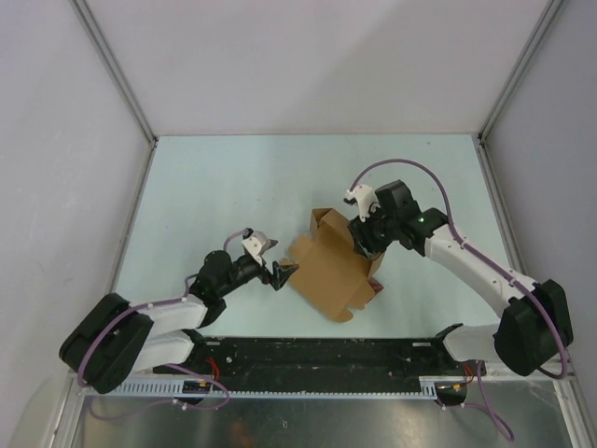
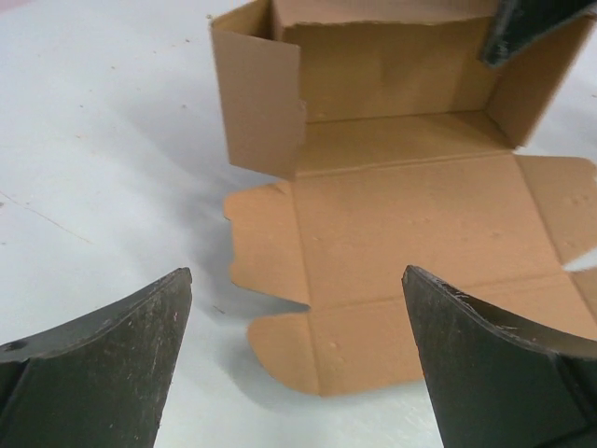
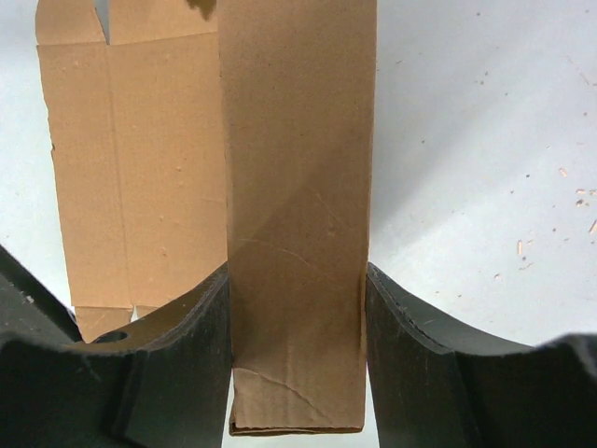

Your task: Fold the paper box

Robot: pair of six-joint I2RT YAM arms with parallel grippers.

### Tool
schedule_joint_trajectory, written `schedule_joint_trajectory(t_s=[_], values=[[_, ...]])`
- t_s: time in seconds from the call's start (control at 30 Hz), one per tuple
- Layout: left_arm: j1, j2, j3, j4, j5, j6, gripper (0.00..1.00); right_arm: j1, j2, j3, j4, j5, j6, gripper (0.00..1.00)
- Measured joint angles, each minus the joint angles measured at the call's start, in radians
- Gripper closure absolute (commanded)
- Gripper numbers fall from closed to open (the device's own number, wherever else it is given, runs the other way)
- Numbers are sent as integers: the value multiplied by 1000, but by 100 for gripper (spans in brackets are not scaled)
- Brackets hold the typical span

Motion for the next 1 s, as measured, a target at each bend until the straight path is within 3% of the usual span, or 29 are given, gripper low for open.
schedule_joint_trajectory(t_s=[0.43,1.0], values=[[26,357,60,361,-55,45,2,133,-67,-71,-96,91,82,50],[136,533,151,414,309,-8,5,161,-79,-77,-108,100,81,49]])
